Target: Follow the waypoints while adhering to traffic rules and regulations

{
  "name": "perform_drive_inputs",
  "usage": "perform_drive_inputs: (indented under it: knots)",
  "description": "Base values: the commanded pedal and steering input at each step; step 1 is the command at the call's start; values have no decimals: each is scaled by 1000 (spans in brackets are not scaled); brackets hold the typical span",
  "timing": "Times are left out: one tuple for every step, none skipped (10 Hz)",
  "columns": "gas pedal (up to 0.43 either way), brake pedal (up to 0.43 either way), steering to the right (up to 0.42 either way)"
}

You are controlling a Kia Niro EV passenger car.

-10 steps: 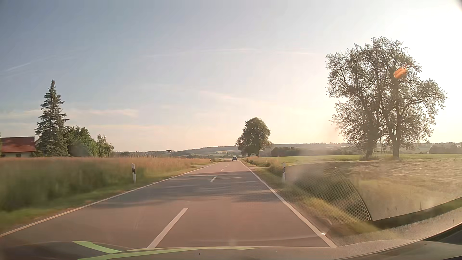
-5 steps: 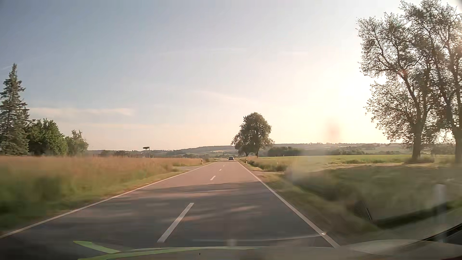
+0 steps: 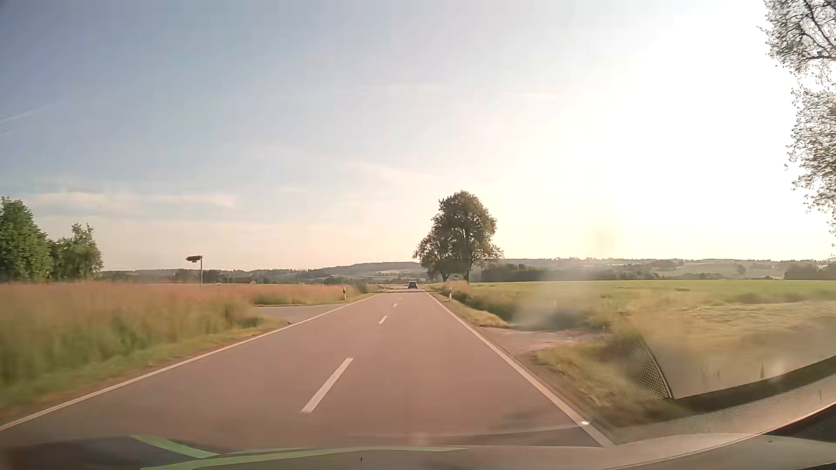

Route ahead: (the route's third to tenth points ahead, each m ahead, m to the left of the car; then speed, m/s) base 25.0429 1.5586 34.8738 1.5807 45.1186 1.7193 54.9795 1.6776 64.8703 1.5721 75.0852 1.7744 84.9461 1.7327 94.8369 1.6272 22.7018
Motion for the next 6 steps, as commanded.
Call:
perform_drive_inputs:
  knots:
    - [110,0,0]
    - [110,0,-1]
    - [98,0,-1]
    - [87,0,-1]
    - [20,0,-1]
    - [0,0,-1]
